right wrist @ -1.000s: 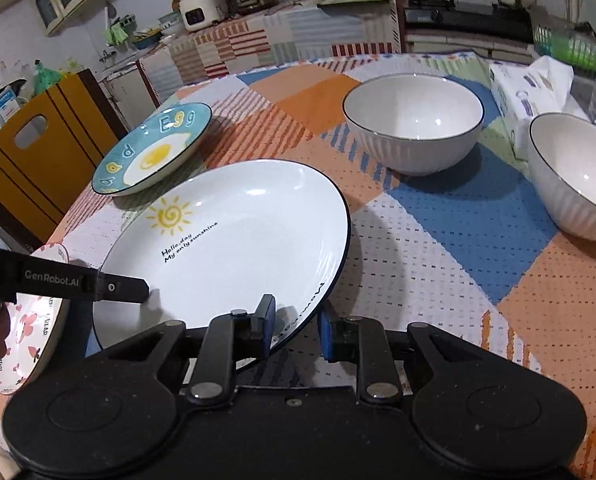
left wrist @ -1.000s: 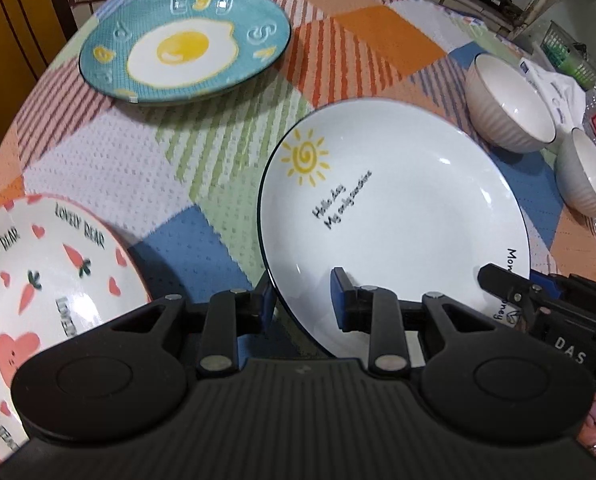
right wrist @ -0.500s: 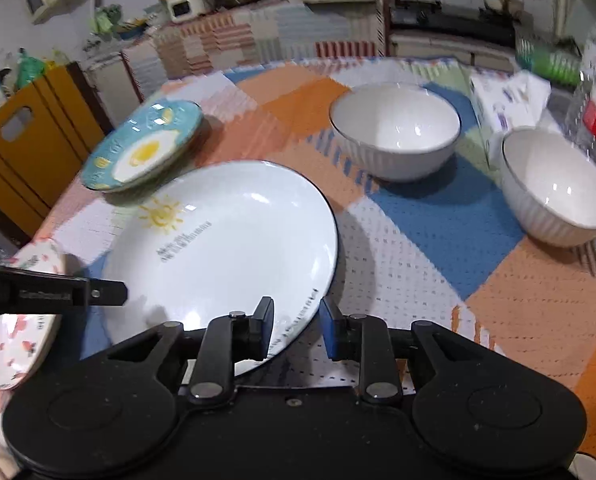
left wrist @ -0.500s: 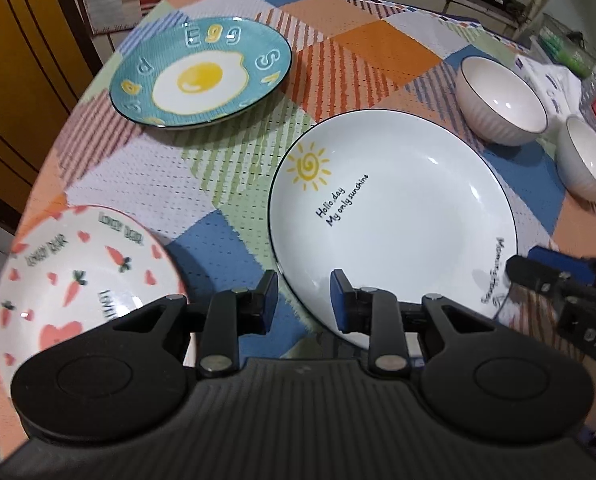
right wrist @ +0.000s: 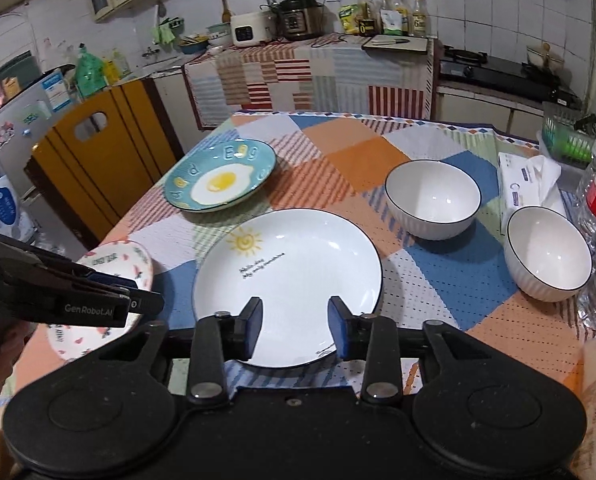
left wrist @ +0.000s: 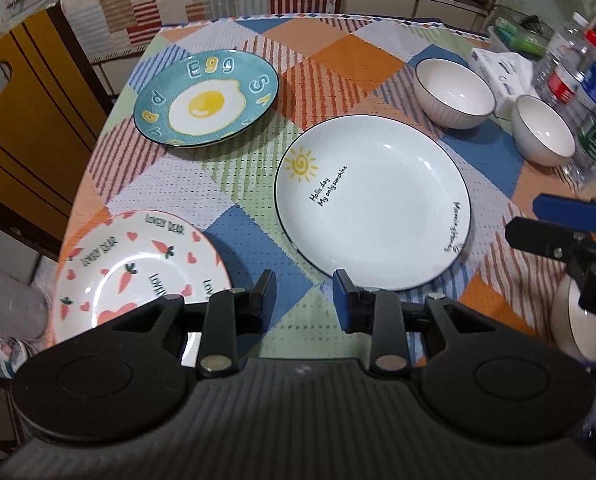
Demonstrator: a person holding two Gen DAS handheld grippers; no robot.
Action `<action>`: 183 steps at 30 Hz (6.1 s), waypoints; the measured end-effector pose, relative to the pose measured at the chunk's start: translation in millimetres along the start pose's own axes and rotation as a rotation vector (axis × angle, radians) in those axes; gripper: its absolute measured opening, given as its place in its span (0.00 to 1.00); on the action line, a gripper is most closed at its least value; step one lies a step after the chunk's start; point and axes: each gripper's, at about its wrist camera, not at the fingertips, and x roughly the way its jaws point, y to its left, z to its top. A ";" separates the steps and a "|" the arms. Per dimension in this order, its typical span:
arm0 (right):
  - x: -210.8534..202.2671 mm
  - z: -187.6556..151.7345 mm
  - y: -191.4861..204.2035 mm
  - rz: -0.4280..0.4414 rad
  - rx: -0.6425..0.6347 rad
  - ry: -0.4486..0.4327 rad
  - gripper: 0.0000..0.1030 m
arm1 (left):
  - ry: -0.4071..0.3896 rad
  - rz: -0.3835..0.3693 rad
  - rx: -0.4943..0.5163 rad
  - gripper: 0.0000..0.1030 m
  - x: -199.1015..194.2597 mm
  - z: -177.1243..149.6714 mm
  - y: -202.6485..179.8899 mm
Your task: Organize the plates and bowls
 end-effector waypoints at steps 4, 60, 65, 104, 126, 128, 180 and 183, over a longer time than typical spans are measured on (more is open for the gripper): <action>-14.6 -1.9 11.4 0.018 -0.042 -0.023 0.49 | -0.009 0.007 0.033 0.30 -20.0 -11.3 3.4; 149.8 -39.0 134.6 0.247 -0.084 0.195 0.46 | 0.021 0.075 -0.166 0.54 57.4 -93.3 234.1; 151.6 -34.7 133.7 0.271 -0.050 0.275 0.41 | 0.026 0.013 -0.187 0.28 55.0 -93.7 234.2; 117.0 -30.4 82.8 0.406 0.055 0.078 0.19 | -0.172 -0.141 -0.220 0.25 8.5 -62.9 198.4; 50.1 -28.1 -34.9 0.116 0.261 0.041 0.20 | -0.086 -0.373 -0.038 0.25 71.3 28.3 71.3; 57.6 -27.8 -41.8 0.098 0.274 0.063 0.19 | -0.069 -0.363 -0.023 0.25 81.3 29.2 64.6; 109.2 2.5 11.7 -0.352 -0.083 0.262 0.36 | 0.127 -0.193 -0.046 0.24 101.7 48.8 46.0; 91.4 9.8 15.0 -0.304 -0.066 0.211 0.36 | 0.106 -0.191 -0.038 0.24 86.3 47.3 50.4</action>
